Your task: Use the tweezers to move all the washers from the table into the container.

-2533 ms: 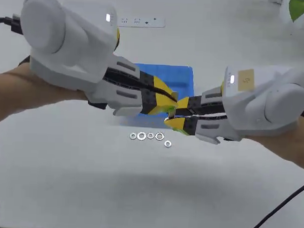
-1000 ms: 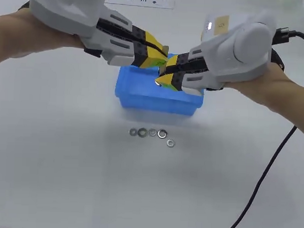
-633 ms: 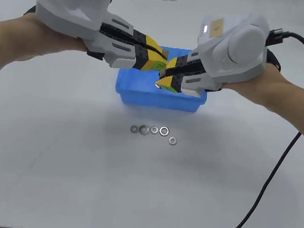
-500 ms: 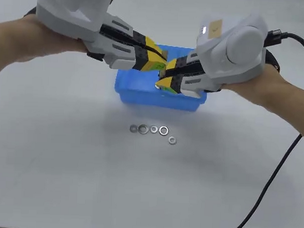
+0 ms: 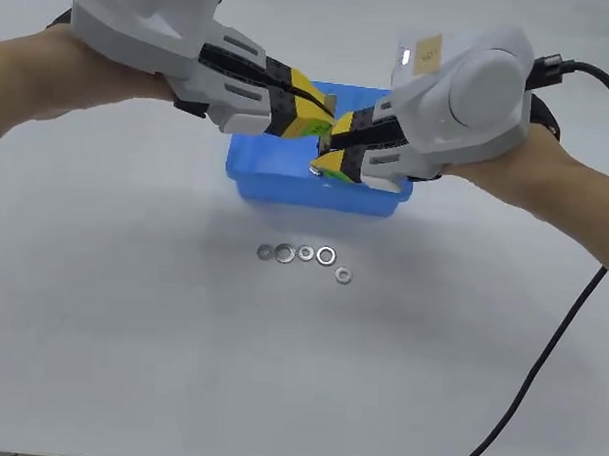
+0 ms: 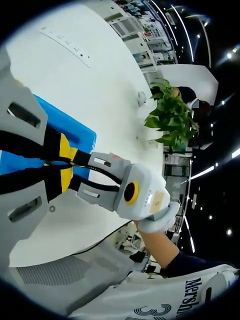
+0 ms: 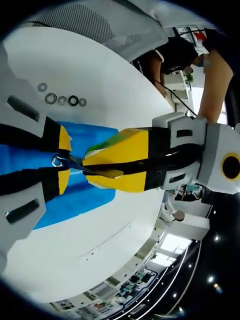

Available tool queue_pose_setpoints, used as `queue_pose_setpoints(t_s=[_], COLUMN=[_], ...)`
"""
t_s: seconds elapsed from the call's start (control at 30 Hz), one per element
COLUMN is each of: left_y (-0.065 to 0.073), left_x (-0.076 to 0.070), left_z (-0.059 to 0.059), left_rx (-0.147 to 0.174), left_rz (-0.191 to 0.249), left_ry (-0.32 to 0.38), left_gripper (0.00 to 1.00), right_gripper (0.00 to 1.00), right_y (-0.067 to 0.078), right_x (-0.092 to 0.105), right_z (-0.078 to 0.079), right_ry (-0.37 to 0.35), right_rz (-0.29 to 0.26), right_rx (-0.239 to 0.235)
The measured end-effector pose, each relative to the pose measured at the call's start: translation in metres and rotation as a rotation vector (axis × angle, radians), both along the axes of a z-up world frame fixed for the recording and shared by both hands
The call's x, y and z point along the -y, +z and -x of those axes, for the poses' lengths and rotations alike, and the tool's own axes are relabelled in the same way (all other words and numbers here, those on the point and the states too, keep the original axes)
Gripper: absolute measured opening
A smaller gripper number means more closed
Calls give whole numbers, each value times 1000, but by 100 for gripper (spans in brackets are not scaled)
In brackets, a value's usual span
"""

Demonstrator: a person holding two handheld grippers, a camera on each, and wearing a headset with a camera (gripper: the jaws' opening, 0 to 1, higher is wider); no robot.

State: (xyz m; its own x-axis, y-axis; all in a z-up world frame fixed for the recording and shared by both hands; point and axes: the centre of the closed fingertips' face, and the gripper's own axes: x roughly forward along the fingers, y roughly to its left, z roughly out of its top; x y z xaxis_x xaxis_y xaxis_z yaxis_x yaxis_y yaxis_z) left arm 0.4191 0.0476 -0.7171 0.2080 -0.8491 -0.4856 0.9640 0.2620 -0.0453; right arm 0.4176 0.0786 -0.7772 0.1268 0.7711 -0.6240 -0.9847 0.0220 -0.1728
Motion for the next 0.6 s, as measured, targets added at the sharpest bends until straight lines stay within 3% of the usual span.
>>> queue_pose_setpoints(t_s=[0.13,0.33,0.43,0.6], left_y=[6,15,24,41], left_x=[-2,-5,-4,-1], left_z=[2,1,7,24], left_rx=[15,36,57,87], left_rz=[-2,5,6,13], left_ry=[-2,1,-12,-43], left_gripper=[7,7,7,6], right_gripper=[12,14,14,14], right_y=[6,22,31,51], right_x=[-2,-4,-4,0], right_z=[-6,-4,1,18], right_ry=[-10,-17,-19,26], right_rz=[-14,-43,-62,-79], right_rx=[1,19,20,60])
